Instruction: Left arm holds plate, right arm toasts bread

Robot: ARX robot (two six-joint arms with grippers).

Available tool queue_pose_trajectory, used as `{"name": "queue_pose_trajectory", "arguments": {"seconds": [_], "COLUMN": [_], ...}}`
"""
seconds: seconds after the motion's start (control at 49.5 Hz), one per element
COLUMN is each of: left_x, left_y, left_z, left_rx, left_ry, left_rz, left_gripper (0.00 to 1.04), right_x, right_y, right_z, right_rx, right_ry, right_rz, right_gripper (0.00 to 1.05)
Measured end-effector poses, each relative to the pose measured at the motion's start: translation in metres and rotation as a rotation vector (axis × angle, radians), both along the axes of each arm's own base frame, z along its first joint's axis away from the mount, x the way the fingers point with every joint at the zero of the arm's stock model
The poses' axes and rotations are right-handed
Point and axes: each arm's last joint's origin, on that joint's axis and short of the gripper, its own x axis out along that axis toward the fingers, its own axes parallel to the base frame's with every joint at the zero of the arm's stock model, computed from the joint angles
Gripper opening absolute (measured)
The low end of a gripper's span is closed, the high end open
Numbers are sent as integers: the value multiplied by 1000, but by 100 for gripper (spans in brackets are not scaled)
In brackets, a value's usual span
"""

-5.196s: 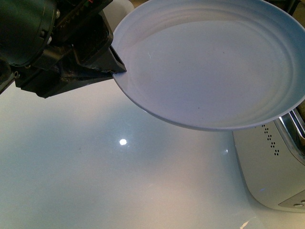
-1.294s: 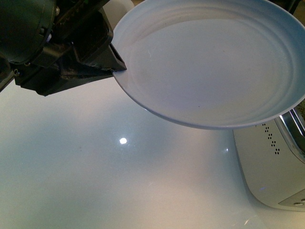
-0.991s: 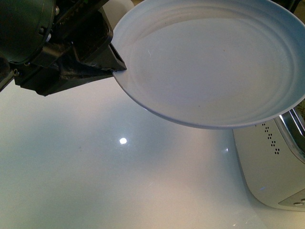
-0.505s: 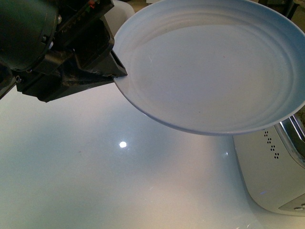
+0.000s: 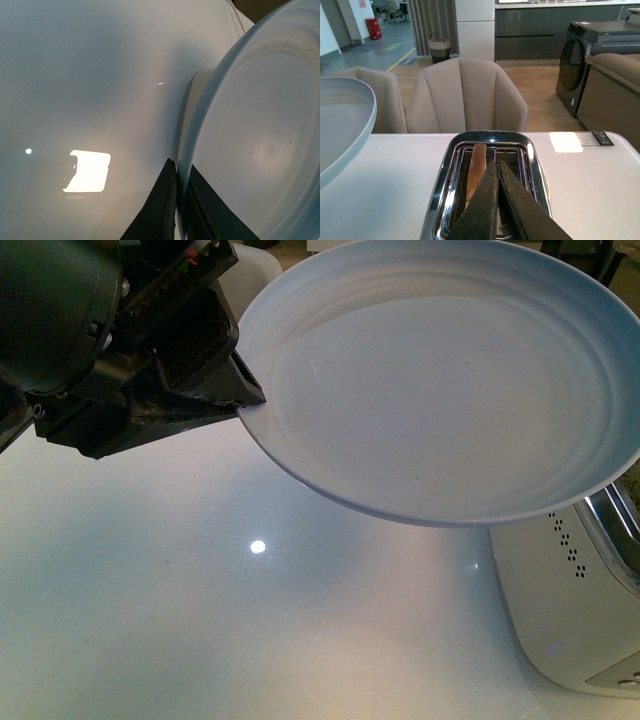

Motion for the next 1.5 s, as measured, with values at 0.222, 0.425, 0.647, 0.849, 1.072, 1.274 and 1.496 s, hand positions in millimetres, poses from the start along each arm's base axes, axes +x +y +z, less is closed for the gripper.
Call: {"name": "queue_pose_trajectory", "arguments": {"seconds": [0.222,0.425,0.647,0.849,1.072,1.274,1.496], "left_x": [0,0,0,0,0,0,-1], "left_y": [0,0,0,0,0,0,0], "left_z": [0,0,0,0,0,0,0], "left_rx": [0,-1,-2,-2,-1,-2,70], "left_ry": [0,0,1,1,0,0,-14], "left_rz": [0,-1,-3,-3,-2,-2,20], "left_gripper": [3,3,3,3,3,3,3], "right_x": [-4,-16,-16,-16,-16,-16,-16], "right_y": [0,0,0,0,0,0,0], "right_z": [0,-3,-3,-3,-3,-3,-3], "right_rx": [0,0,0,0,0,0,0], "right_ry": [1,7,6,6,6,5,5], "right_rz": [0,-2,-2,-2,-2,-2,-2], "right_gripper": [2,2,2,27,60,96,96]}}
